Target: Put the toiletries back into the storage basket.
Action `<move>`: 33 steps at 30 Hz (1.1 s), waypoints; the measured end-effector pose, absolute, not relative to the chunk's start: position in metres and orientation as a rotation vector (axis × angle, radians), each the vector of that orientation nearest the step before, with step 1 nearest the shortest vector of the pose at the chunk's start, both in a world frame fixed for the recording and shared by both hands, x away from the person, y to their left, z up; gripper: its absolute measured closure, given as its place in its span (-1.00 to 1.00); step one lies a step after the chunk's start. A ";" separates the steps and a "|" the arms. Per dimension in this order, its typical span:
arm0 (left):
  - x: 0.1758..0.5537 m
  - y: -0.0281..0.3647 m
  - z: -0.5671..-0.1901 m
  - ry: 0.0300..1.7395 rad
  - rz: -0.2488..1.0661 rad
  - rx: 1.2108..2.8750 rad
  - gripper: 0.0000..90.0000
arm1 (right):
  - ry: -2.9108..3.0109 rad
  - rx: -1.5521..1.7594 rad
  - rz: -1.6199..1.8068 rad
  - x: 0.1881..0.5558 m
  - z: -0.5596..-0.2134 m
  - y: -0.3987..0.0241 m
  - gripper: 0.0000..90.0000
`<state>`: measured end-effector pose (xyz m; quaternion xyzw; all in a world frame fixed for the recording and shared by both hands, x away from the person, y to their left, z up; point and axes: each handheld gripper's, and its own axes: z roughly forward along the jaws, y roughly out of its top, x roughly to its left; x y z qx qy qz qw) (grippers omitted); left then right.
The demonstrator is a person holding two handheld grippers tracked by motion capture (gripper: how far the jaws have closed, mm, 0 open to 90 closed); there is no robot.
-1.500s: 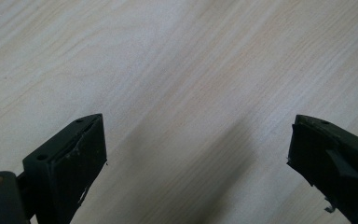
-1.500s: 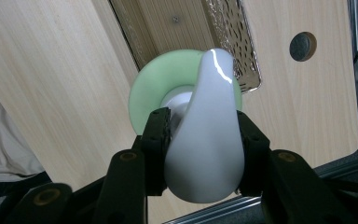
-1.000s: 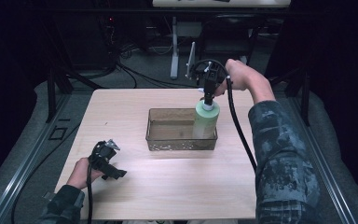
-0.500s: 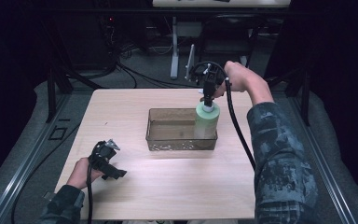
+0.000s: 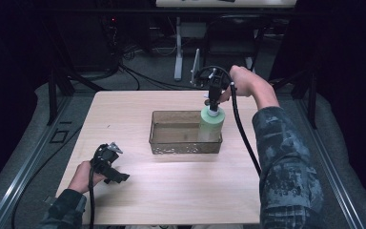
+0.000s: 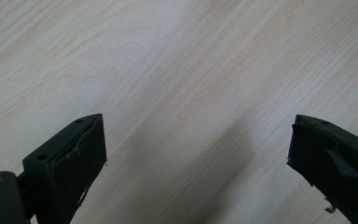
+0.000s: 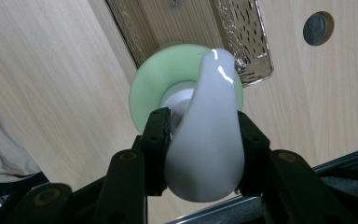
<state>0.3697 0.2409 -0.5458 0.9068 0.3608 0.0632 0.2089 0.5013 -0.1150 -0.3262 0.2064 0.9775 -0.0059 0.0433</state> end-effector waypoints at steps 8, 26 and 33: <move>0.369 0.241 -0.546 1.003 0.176 2.524 -0.91 | 2.972 0.642 0.035 0.501 -0.327 -0.115 0.40; 0.369 0.240 -0.546 1.001 0.174 2.526 -0.91 | 2.926 0.706 0.200 0.496 -0.321 -0.128 -0.77; 0.369 0.240 -0.546 1.000 0.174 2.527 -0.91 | 2.873 0.698 0.271 0.483 -0.315 -0.136 -1.00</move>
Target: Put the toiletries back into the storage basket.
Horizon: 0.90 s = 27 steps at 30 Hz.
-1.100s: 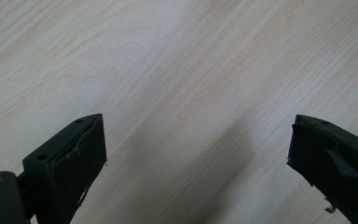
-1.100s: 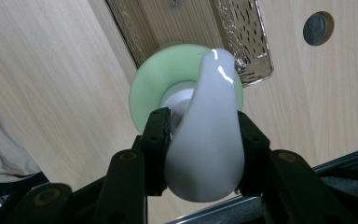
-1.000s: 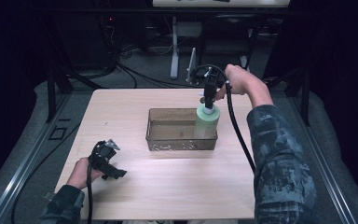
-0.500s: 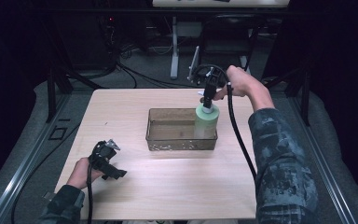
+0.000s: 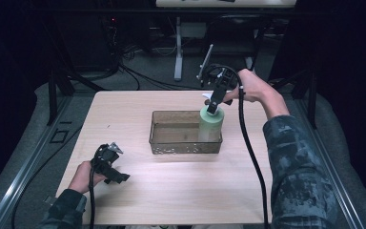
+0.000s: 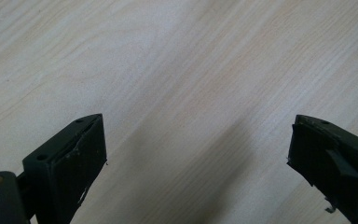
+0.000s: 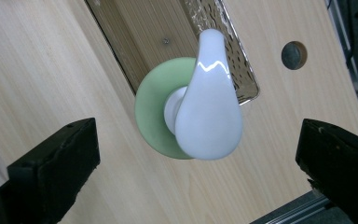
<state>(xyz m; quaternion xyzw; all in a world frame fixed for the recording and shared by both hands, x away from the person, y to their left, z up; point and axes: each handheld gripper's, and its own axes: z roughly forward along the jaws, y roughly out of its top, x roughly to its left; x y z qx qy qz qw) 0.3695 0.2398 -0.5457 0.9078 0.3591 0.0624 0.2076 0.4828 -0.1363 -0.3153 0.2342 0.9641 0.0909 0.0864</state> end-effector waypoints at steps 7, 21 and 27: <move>0.369 0.240 -0.545 1.003 0.178 2.527 -0.91 | 2.817 0.702 0.339 0.462 -0.312 -0.146 -1.00; 0.369 0.239 -0.546 1.003 0.188 2.535 -0.91 | 2.719 0.808 0.499 0.417 -0.340 -0.193 -1.00; 0.369 0.237 -0.547 1.002 0.181 2.541 -0.91 | 2.668 0.879 0.589 0.395 -0.364 -0.214 -1.00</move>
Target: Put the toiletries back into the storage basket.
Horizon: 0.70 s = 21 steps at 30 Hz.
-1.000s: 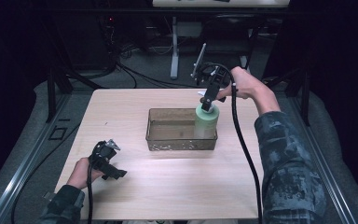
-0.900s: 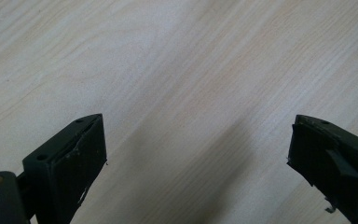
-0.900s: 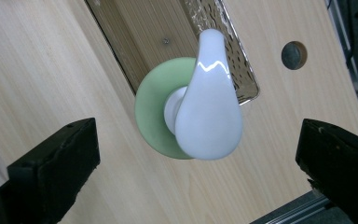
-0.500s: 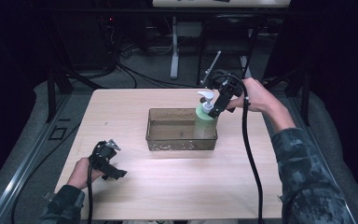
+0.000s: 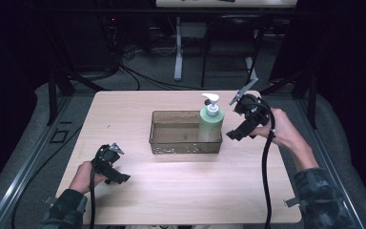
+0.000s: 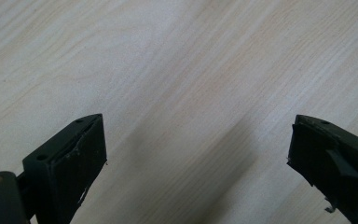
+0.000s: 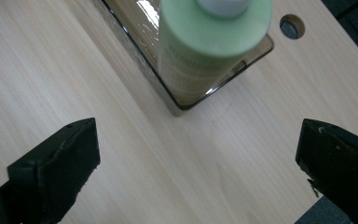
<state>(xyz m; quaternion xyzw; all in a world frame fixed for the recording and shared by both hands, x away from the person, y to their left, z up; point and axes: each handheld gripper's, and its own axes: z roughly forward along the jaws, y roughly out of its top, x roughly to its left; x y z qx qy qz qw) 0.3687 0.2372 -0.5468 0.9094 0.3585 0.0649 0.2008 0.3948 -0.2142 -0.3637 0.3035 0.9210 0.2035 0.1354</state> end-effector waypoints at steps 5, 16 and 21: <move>0.368 0.237 -0.547 1.001 0.185 2.546 -0.91 | 2.626 0.937 0.612 0.377 -0.391 -0.221 -1.00; 0.368 0.235 -0.548 0.996 0.185 2.554 -0.91 | 2.546 1.069 0.666 0.334 -0.467 -0.227 -0.99; 0.369 0.235 -0.548 0.993 0.184 2.556 -0.91 | 2.546 1.106 0.611 0.322 -0.494 -0.231 -0.98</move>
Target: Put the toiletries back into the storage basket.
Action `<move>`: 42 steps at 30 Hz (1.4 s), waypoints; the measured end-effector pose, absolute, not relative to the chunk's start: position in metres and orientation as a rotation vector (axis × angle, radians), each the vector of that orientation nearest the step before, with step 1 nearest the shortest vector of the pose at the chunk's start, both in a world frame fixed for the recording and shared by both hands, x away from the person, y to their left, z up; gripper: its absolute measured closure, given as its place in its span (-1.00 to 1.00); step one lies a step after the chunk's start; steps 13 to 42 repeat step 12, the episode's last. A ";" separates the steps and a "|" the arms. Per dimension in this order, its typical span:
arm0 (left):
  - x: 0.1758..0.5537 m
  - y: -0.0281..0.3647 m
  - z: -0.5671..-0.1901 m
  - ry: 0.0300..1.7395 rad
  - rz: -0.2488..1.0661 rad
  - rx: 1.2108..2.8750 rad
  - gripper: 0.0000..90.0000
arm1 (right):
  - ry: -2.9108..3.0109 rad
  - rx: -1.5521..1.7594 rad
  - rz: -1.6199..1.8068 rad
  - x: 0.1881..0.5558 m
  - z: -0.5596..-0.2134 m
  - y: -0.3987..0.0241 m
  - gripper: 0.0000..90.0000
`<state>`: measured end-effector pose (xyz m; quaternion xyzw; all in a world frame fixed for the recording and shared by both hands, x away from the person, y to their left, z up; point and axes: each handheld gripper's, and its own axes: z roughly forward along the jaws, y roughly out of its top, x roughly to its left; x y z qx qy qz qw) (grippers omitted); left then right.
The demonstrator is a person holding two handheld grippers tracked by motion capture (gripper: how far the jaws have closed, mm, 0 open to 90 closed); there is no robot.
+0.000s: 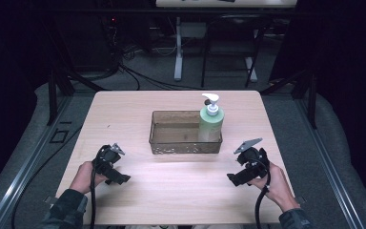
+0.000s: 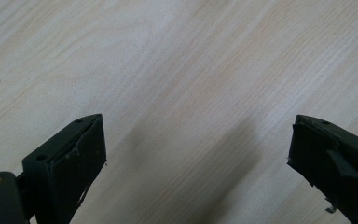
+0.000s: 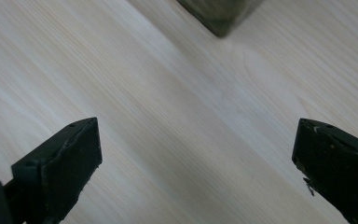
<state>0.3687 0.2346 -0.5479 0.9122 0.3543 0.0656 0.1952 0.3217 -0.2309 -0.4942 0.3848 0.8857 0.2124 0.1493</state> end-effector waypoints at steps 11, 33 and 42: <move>0.369 0.233 -0.550 0.987 0.176 2.567 -0.91 | 2.507 1.197 0.599 0.325 -0.509 -0.250 -0.97; 0.369 0.232 -0.550 0.987 0.174 2.567 -0.91 | 2.511 1.184 0.588 0.326 -0.509 -0.250 -0.97; 0.369 0.232 -0.550 0.987 0.174 2.567 -0.91 | 2.511 1.184 0.588 0.326 -0.509 -0.250 -0.97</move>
